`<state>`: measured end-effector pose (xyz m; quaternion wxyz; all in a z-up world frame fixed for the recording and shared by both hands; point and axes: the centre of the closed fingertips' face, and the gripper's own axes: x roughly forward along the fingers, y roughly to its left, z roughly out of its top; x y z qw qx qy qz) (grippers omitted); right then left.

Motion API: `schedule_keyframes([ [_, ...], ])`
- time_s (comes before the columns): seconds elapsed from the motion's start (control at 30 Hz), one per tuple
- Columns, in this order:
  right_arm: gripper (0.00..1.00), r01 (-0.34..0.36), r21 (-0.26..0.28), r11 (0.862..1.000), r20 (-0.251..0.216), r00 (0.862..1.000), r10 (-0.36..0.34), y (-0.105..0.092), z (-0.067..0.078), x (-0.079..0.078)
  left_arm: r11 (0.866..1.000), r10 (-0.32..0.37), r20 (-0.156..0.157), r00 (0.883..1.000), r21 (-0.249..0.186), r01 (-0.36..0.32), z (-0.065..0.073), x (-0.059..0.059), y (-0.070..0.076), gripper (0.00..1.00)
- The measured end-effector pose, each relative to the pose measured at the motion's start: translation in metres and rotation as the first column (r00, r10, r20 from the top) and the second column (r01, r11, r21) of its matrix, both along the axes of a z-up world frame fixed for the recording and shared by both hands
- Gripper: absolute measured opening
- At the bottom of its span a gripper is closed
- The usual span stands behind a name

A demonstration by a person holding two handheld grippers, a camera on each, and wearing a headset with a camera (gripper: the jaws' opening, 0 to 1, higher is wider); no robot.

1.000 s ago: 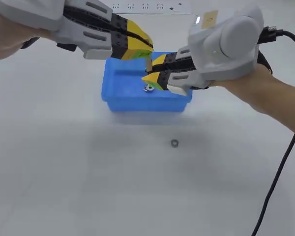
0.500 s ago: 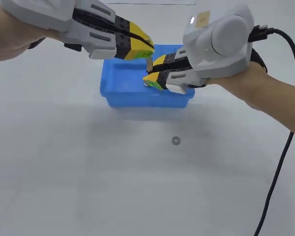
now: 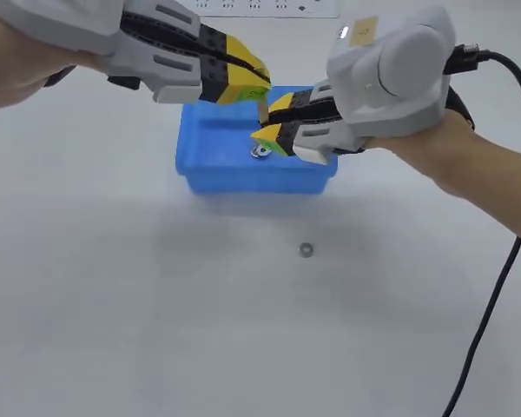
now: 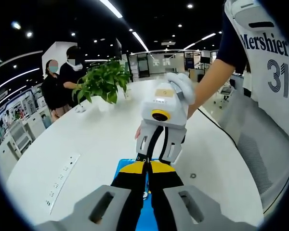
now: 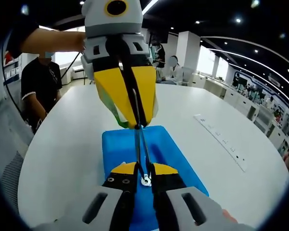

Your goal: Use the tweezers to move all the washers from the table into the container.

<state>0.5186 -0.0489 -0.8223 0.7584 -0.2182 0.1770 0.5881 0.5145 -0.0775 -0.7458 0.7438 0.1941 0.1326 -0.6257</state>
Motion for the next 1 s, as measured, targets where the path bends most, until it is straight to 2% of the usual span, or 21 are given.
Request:
schedule_keyframes([
  [0.17, 0.12, 0.000, 0.009, 1.000, 0.025, 1.000, 0.000, -0.006, 0.016, -0.009, 1.000, -0.014, 0.024, 1.000, -0.005, 0.014, 0.014, -0.010, -0.005, 0.05],
  [0.27, 0.12, -0.002, 0.014, 1.000, 0.042, 0.999, 0.001, -0.010, 0.027, -0.018, 0.999, -0.030, 0.040, 0.999, -0.008, 0.031, 0.023, -0.021, -0.009, 0.05],
  [0.4, 0.12, -0.007, 0.016, 1.000, 0.057, 0.998, 0.006, -0.016, 0.036, -0.031, 0.999, -0.036, 0.049, 0.998, -0.018, 0.037, 0.030, -0.024, -0.011, 0.05],
  [0.43, 0.12, -0.008, 0.014, 1.000, 0.061, 0.998, 0.007, -0.018, 0.037, -0.034, 0.999, -0.037, 0.048, 0.998, -0.020, 0.038, 0.032, -0.028, -0.012, 0.05],
  [0.47, 0.12, -0.011, 0.012, 1.000, 0.064, 0.998, 0.010, -0.020, 0.039, -0.039, 0.999, -0.037, 0.046, 0.998, -0.022, 0.038, 0.034, -0.039, -0.015, 0.05],
  [0.53, 0.12, -0.011, 0.014, 1.000, 0.066, 0.998, 0.010, -0.023, 0.041, -0.046, 0.999, -0.037, 0.042, 0.998, -0.028, 0.039, 0.036, -0.047, -0.018, 0.05],
  [0.6, 0.12, -0.011, 0.012, 1.000, 0.061, 0.998, 0.011, -0.027, 0.040, -0.054, 0.998, -0.043, 0.037, 0.998, -0.033, 0.044, 0.031, -0.047, -0.022, 0.05],
  [0.63, 0.12, -0.014, 0.005, 1.000, 0.057, 0.998, 0.014, -0.030, 0.037, -0.060, 0.998, -0.046, 0.034, 0.998, -0.032, 0.047, 0.032, -0.059, -0.025, 0.05],
  [0.73, 0.12, -0.018, -0.001, 1.000, 0.029, 0.999, 0.018, -0.036, 0.030, -0.071, 0.998, -0.057, 0.020, 0.998, -0.030, 0.057, 0.026, -0.078, -0.033, 0.06],
  [0.77, 0.12, -0.025, -0.011, 1.000, 0.027, 0.999, 0.025, -0.039, 0.026, -0.077, 0.998, -0.066, 0.008, 0.998, -0.023, 0.066, 0.023, -0.088, -0.036, 0.06],
  [0.87, 0.12, -0.037, -0.019, 0.999, 0.013, 0.999, 0.037, -0.042, 0.020, -0.089, 0.997, -0.073, -0.004, 0.997, -0.017, 0.073, 0.018, -0.104, -0.041, 0.06],
  [0.9, 0.12, -0.038, -0.021, 0.999, 0.009, 0.999, 0.039, -0.042, 0.018, -0.092, 0.998, -0.068, 0.002, 0.998, -0.017, 0.068, 0.018, -0.107, -0.043, 0.06],
  [0.93, 0.12, -0.037, -0.023, 0.999, 0.004, 0.999, 0.037, -0.043, 0.016, -0.095, 0.998, -0.060, -0.018, 0.998, -0.024, 0.060, 0.016, -0.109, -0.044, 0.06],
  [1.0, 0.12, -0.036, -0.024, 0.999, -0.013, 0.999, 0.036, -0.044, 0.012, -0.102, 0.998, -0.055, -0.021, 0.998, -0.025, 0.054, 0.014, -0.118, -0.050, 0.06],
])
